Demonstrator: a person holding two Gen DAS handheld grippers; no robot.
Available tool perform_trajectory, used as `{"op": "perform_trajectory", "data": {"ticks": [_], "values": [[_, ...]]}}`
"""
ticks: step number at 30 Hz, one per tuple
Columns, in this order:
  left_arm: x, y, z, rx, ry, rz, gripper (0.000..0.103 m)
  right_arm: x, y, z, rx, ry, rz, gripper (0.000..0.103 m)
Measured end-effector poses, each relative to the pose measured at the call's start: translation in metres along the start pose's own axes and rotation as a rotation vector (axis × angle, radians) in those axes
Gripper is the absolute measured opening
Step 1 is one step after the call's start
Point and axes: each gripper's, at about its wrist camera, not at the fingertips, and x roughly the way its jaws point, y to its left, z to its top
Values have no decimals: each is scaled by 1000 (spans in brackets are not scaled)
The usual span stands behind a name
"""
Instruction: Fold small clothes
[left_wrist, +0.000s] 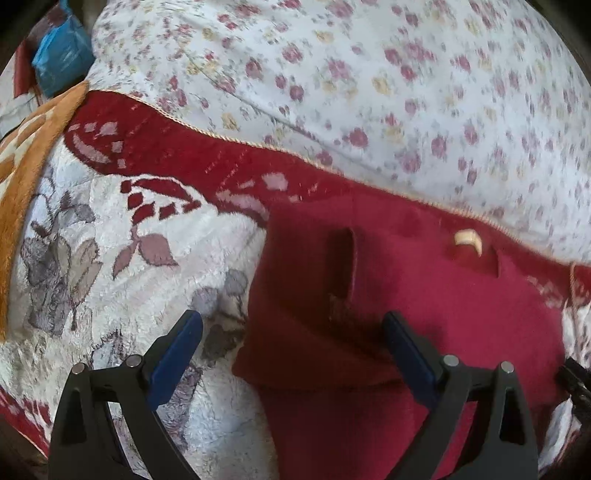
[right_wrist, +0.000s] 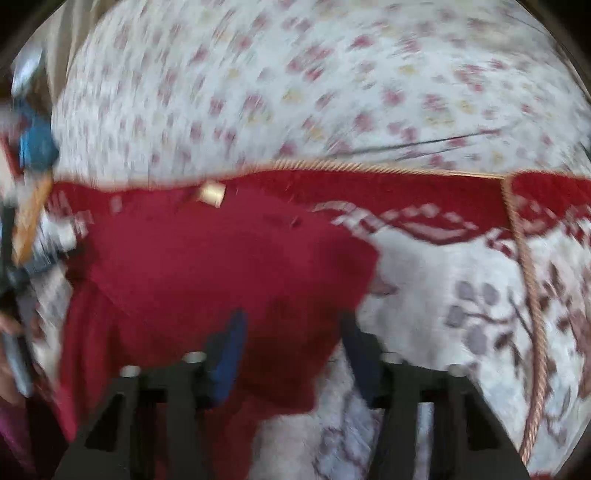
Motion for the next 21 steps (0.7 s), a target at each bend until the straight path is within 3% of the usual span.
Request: {"op": "perform_trajectory", "data": {"ticks": [2,6,10,13,17,19,21], "values": [[4,-2,-2,22,9,17,97,9,4,-6,-41,-3,-47,42],[6,-4,-3,29,7,23,97,-10,-9,0,33,-15,-8,44],[11,-7,-3,18,5,8,97,-9,-22,15,100,-64,0,58],[14,-4,-6,-3,4,-9,97,36,-27,22,112,62,-32,60],[-4,10,-15,-43,-2,-69,97,5,-45,10,234,21,101,66],[-18,15,-26,-19,3,-90,97,-19,-50,-4,241,8,143,75],[-31,21,-38,-10,8,-104,97,-43,-54,-22,220,2,151,77]]}}
